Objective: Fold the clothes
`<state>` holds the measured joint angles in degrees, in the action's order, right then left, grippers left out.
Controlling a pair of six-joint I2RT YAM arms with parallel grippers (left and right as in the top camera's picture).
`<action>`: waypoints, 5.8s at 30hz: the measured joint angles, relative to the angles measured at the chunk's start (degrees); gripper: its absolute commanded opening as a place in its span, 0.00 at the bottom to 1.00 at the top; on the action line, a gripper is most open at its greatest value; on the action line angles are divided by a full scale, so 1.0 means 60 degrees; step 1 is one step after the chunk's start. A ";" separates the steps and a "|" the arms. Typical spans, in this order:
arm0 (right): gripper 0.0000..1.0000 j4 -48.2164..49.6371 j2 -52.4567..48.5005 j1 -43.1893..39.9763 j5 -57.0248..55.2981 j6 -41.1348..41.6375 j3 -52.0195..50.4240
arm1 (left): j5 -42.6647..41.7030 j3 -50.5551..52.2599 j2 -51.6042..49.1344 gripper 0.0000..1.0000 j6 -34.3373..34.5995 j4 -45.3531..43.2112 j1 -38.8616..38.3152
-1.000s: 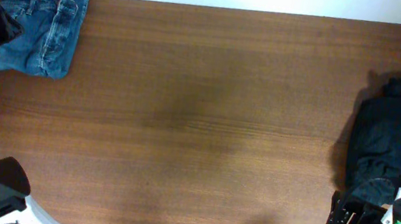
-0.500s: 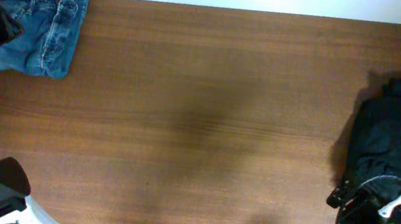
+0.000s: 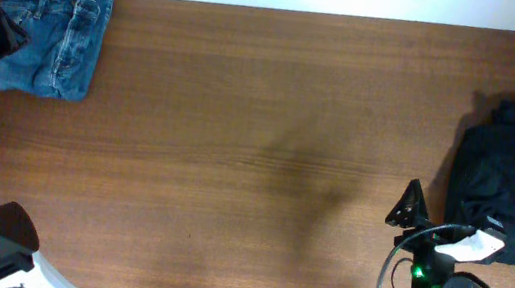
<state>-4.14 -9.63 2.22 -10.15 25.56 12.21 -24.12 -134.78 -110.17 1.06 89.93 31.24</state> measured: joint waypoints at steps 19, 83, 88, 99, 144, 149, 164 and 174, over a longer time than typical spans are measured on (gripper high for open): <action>0.99 0.2561 0.1472 0.0000 0.0871 -0.1104 -0.1829 | 0.0004 0.0000 0.0004 0.99 0.0000 -0.0007 0.0000; 0.99 0.0044 0.1472 0.0000 0.1107 -0.1129 -0.1938 | 0.1632 0.6517 0.4295 0.99 -0.0007 -0.5712 -0.3727; 0.99 0.0047 0.1472 0.0000 0.1107 -0.1129 -0.1938 | 0.1898 1.1056 0.6069 0.99 -0.0004 -0.8488 -0.4102; 0.99 0.0044 0.1494 0.0000 0.1129 -0.1126 -0.1938 | 0.2022 1.9489 1.1122 0.99 -0.0007 -1.6593 -0.4120; 0.99 0.0040 0.1501 0.0000 0.1133 -0.1129 -0.1938 | 0.3544 2.2352 1.8221 0.99 -0.0004 -1.4305 -0.5049; 0.99 0.0040 0.1501 0.0000 0.1137 -0.1129 -0.1938 | 0.3574 2.2352 1.8221 0.99 -0.0004 -1.4305 -0.5049; 0.99 0.0040 0.1501 0.0000 0.1137 -0.1126 -0.1938 | 0.3599 2.2356 1.8221 0.99 -0.0004 -1.4305 -0.5049; 0.99 0.0040 0.1501 0.0000 0.1137 -0.1129 -0.1938 | 0.3599 2.2356 1.8221 0.99 -0.0004 -1.4305 -0.5049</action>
<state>-3.90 -0.62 2.22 -3.33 18.79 0.58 -2.52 -0.64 -0.84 1.04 4.10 0.95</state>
